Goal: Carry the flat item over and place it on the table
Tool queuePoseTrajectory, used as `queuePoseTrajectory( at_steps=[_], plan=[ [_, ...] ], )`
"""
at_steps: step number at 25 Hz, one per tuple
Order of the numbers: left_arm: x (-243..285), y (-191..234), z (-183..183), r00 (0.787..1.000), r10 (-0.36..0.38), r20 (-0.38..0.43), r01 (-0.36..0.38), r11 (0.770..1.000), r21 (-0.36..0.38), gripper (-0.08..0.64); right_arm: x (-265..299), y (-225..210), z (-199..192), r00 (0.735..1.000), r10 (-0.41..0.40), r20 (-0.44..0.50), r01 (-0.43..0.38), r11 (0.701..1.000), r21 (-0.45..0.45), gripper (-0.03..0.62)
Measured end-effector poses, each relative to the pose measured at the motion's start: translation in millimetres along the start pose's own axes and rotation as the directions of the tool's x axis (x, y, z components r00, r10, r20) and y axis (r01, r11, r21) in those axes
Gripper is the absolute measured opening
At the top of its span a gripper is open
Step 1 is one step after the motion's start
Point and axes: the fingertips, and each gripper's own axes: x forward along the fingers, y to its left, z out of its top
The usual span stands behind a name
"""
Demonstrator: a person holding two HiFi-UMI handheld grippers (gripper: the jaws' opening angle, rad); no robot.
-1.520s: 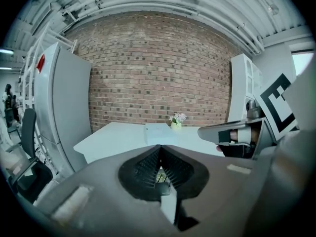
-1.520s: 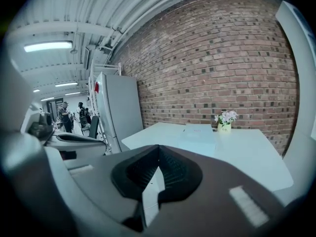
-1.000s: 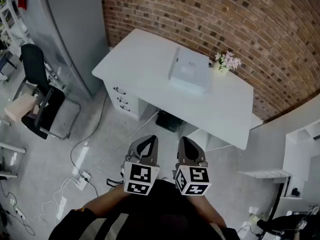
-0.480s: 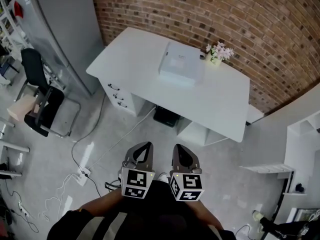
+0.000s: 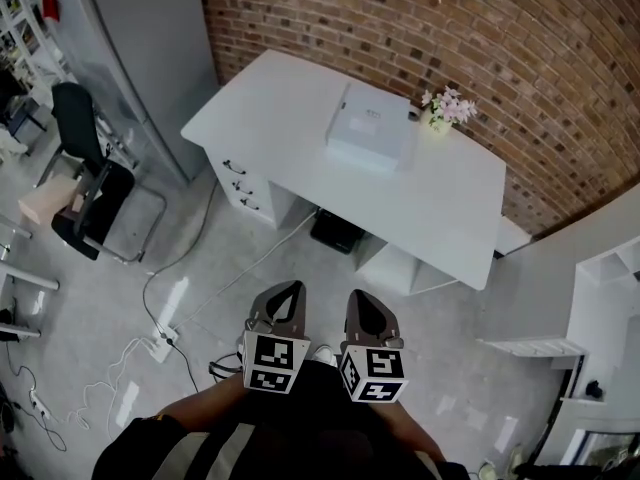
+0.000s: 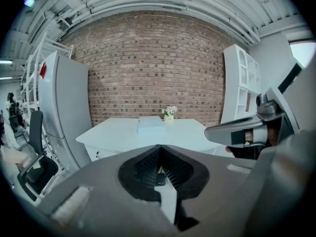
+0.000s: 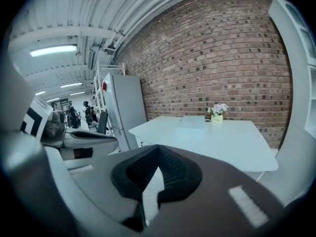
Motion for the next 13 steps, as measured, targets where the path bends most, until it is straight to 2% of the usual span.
queuePoseTrajectory(
  at_steps=[13],
  plan=[
    [2.4, 23.2, 3.4, 1.0, -0.004, 0.012, 0.004, 1.0, -0.009, 0.005, 15.5, 16.9, 2.7, 1.0, -0.001, -0.013, 0.001, 1.0, -0.013, 0.0]
  ],
)
